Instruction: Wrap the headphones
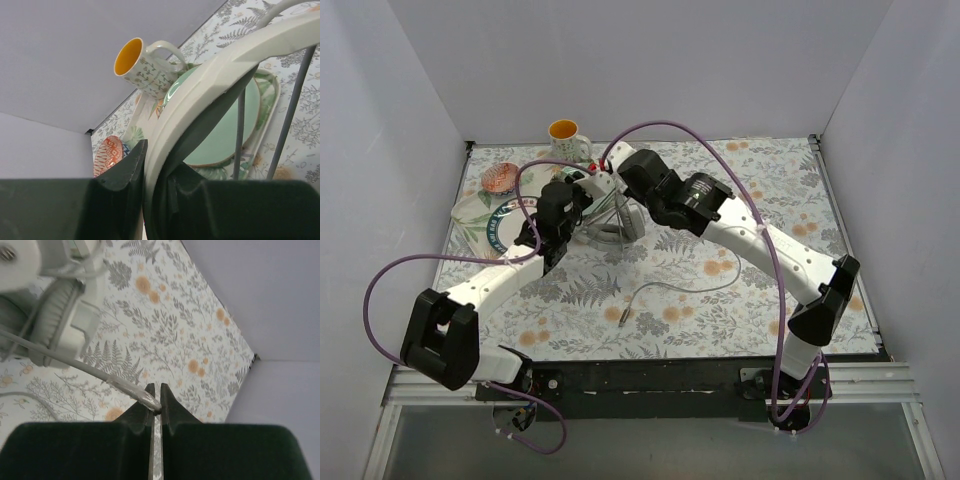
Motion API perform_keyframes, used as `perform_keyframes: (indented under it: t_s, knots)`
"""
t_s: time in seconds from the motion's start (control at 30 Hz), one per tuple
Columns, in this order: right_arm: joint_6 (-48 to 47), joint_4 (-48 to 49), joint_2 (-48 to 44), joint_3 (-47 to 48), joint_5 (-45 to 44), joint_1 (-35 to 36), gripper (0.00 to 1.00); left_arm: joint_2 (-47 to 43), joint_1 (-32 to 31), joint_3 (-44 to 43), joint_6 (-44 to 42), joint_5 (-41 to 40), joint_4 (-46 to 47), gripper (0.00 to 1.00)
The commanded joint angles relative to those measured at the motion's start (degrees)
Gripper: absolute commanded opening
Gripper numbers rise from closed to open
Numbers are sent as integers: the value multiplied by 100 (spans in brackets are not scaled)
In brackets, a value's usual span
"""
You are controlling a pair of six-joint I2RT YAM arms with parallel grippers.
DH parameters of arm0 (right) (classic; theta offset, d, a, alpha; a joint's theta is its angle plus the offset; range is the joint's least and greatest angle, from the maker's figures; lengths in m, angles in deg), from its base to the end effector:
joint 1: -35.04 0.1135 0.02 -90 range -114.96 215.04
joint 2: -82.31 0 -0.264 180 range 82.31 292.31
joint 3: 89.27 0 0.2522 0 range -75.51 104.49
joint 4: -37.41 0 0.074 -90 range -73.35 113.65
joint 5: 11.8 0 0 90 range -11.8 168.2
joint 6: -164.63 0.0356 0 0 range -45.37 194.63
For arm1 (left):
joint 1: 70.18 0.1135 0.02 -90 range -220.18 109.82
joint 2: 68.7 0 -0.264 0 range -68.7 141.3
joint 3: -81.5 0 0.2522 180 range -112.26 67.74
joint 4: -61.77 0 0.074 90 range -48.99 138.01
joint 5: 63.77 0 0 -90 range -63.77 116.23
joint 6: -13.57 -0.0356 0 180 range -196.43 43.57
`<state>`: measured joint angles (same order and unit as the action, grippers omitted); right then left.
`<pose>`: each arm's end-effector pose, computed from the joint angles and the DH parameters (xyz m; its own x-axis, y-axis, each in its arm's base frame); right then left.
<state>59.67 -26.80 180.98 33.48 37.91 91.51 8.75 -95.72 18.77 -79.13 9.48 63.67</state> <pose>0.2221 0.2935 0.4122 -0.2503 -0.7342 -0.6311 -0.4424 0.6665 -0.6000 0.2859 -0.1252 0.2831 -0.1925 0.1420 -0.9710 0.1685 0.9796 0.1098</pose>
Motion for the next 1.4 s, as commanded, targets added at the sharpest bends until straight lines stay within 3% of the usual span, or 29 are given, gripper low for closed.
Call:
perform_keyframes:
  t_s: [0.0, 0.23, 0.37, 0.6, 0.67, 0.77, 1.03, 1.2, 1.37]
  knots:
    - [-630, 1301, -534, 377, 205, -74, 1, -266, -222, -59, -30, -13, -526, 4]
    - [-491, 1503, -384, 640, 802, -478, 1, -336, -557, -525, 981, 445, -1757, 4]
    - [-525, 1592, -358, 887, 962, -523, 1, -99, -557, -692, 1385, 427, -2005, 4]
    - [-578, 1855, -340, 1160, 1242, -514, 1, 323, -557, -877, 2018, 1147, -2399, 5]
    - [-630, 2073, -384, 1020, 1559, -427, 1, 446, -549, -1254, 2474, 1665, -2690, 4]
    - [-754, 2451, -516, 633, 1148, -329, 1, 596, -461, -1737, 3037, 2857, -3191, 4]
    - [-956, 2515, -885, 168, 154, -662, 1, 228, -452, -1475, 2784, 3081, -3315, 4]
    - [-613, 2400, -1025, -132, 777, -1638, 1, -238, -443, -1387, 2740, 3713, -3613, 4]
    - [-202, 2540, -1218, -684, 1497, -2349, 1, -388, -443, -1633, 2784, 3828, -4027, 4]
